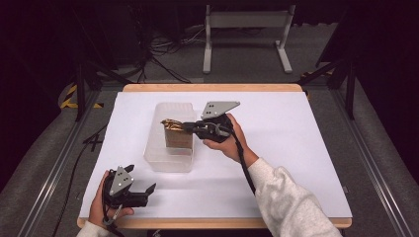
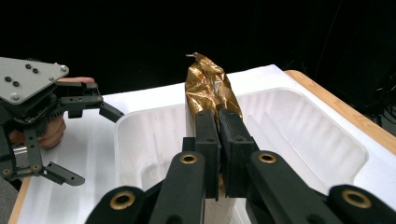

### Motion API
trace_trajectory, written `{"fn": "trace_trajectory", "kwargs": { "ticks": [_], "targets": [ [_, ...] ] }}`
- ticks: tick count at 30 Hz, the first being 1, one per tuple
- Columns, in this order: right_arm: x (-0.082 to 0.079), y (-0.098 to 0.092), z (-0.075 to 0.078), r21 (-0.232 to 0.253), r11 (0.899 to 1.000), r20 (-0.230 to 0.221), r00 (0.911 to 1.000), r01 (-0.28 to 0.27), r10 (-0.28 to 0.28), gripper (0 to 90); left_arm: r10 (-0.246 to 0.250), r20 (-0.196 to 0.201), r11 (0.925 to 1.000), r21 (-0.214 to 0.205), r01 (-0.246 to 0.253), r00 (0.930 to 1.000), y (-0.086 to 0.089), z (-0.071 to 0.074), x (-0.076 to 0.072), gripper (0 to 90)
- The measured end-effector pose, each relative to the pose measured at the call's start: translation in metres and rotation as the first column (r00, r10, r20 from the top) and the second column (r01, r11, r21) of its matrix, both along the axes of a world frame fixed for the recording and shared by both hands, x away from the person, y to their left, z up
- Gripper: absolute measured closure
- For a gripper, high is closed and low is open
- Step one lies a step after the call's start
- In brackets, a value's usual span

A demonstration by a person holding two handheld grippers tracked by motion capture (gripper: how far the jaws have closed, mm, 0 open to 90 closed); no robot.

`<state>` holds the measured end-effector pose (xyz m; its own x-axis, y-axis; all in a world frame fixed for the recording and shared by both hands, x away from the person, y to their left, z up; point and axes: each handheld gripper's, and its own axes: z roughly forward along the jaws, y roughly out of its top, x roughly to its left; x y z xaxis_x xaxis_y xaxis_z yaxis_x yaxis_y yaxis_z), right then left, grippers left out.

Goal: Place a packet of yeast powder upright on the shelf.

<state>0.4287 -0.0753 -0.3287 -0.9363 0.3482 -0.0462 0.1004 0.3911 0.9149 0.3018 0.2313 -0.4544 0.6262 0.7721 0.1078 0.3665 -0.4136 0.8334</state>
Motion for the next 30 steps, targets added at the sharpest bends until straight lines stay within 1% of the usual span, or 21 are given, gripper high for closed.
{"fn": "trace_trajectory", "kwargs": {
  "ticks": [3, 6, 10, 12, 16, 23, 28, 30],
  "targets": [
    [-0.002, -0.001, 0.004, -0.026, 1.000, 0.025, 0.9996, 0.016, -0.015, 83.0, 0.000, -0.002, 1.0000, -0.001, 0.000, 1.0000, 0.000, 0.000, 0.000, 4.6],
    [-0.004, -0.004, 0.008, -0.034, 0.999, 0.038, 0.9988, 0.031, -0.030, 80.8, 0.000, -0.002, 1.0000, 0.001, 0.000, 1.0000, 0.000, 0.000, 0.000, 4.5],
    [-0.004, -0.006, 0.011, -0.039, 0.999, 0.041, 0.9985, 0.038, -0.037, 80.2, 0.000, 0.000, 1.0000, 0.003, 0.000, 1.0000, 0.000, 0.000, 0.000, 4.6],
    [-0.006, -0.008, 0.013, -0.047, 0.998, 0.047, 0.9977, 0.050, -0.048, 77.6, 0.002, -0.002, 1.0000, 0.002, -0.002, 1.0000, -0.001, 0.000, 0.000, 4.6],
    [-0.008, -0.009, 0.015, -0.058, 0.997, 0.052, 0.9972, 0.056, -0.053, 77.7, 0.004, 0.000, 1.0000, 0.003, -0.004, 1.0000, -0.001, 0.000, 0.000, 4.6],
    [-0.014, -0.016, 0.022, -0.077, 0.994, 0.076, 0.9947, 0.075, -0.069, 76.1, 0.006, 0.001, 1.0000, 0.003, -0.006, 1.0000, -0.001, 0.000, 0.000, 4.6],
    [-0.017, -0.020, 0.025, -0.093, 0.991, 0.094, 0.9919, 0.094, -0.085, 74.4, 0.007, -0.001, 1.0000, 0.005, -0.007, 1.0000, -0.001, 0.000, 0.000, 4.6],
    [-0.018, -0.022, 0.025, -0.096, 0.991, 0.093, 0.9918, 0.096, -0.087, 74.2, 0.009, -0.001, 1.0000, 0.004, -0.009, 1.0000, -0.001, 0.000, 0.000, 4.6]
  ]
}}
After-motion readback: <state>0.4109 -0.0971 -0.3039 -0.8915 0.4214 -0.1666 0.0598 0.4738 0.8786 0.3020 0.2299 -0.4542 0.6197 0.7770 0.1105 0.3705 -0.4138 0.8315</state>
